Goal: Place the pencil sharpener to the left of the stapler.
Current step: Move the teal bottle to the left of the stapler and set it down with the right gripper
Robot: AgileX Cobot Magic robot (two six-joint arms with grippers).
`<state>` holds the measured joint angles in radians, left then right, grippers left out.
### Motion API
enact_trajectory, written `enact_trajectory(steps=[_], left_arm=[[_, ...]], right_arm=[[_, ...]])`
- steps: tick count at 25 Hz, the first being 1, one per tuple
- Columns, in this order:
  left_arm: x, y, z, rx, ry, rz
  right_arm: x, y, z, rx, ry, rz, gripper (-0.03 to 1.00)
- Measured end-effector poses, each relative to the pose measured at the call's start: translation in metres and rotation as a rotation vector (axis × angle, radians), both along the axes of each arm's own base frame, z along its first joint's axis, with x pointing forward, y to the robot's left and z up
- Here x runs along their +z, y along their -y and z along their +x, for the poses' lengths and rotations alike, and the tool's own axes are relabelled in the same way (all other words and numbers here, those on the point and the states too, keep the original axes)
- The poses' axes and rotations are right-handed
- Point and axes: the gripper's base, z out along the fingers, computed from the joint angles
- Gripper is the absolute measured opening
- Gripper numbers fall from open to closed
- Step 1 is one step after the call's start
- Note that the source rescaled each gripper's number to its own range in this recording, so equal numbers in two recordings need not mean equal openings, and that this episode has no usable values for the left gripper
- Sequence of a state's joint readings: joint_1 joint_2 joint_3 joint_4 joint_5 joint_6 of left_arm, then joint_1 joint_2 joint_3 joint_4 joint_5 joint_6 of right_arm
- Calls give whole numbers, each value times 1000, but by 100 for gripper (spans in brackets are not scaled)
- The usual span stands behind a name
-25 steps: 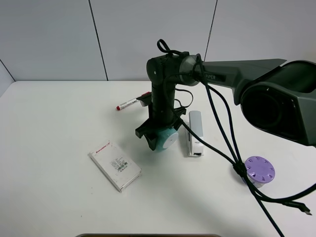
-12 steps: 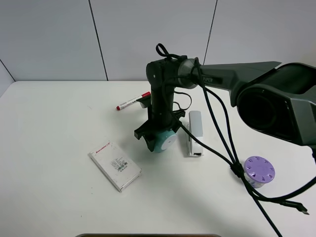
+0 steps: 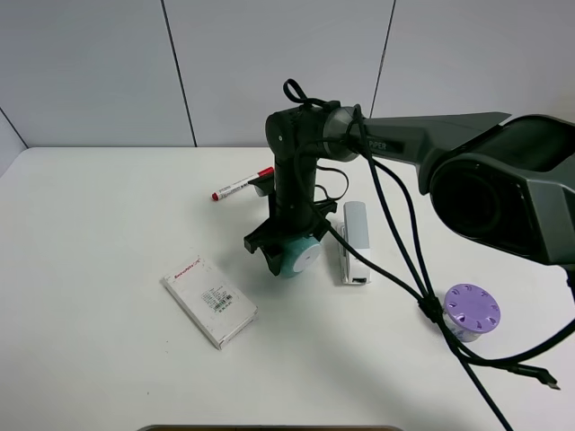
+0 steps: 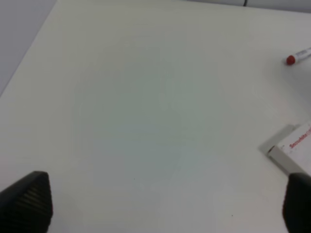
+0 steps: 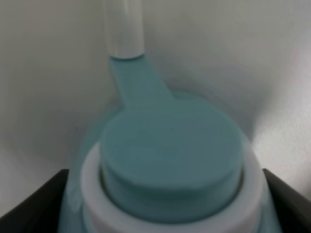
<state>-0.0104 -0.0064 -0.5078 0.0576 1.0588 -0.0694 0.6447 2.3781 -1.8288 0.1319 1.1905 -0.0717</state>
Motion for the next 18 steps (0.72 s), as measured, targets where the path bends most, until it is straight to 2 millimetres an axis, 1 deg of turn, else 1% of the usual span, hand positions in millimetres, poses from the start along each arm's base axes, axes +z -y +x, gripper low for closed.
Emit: enact_trajectory(steps=[6, 7, 8, 9, 12, 13, 14, 15, 18], left_arm=[[0, 0, 0, 0, 0, 0], [0, 0, 0, 0, 0, 0], [0, 0, 0, 0, 0, 0], [0, 0, 0, 0, 0, 0], [0, 0, 0, 0, 0, 0], [0, 0, 0, 0, 0, 0], [0, 0, 0, 0, 0, 0], [0, 0, 0, 0, 0, 0], [0, 0, 0, 0, 0, 0]], right_arm=[[0, 0, 0, -2, 0, 0, 0], [0, 0, 0, -5, 0, -1, 0], [0, 0, 0, -10, -1, -1, 3], [0, 0, 0, -14, -1, 0, 9], [-3, 0, 0, -20, -6, -3, 40], [-3, 0, 0, -21, -6, -1, 48], [-3, 0, 0, -21, -6, -1, 53], [-3, 0, 0, -21, -6, -1, 56], [-3, 0, 0, -21, -6, -1, 60]])
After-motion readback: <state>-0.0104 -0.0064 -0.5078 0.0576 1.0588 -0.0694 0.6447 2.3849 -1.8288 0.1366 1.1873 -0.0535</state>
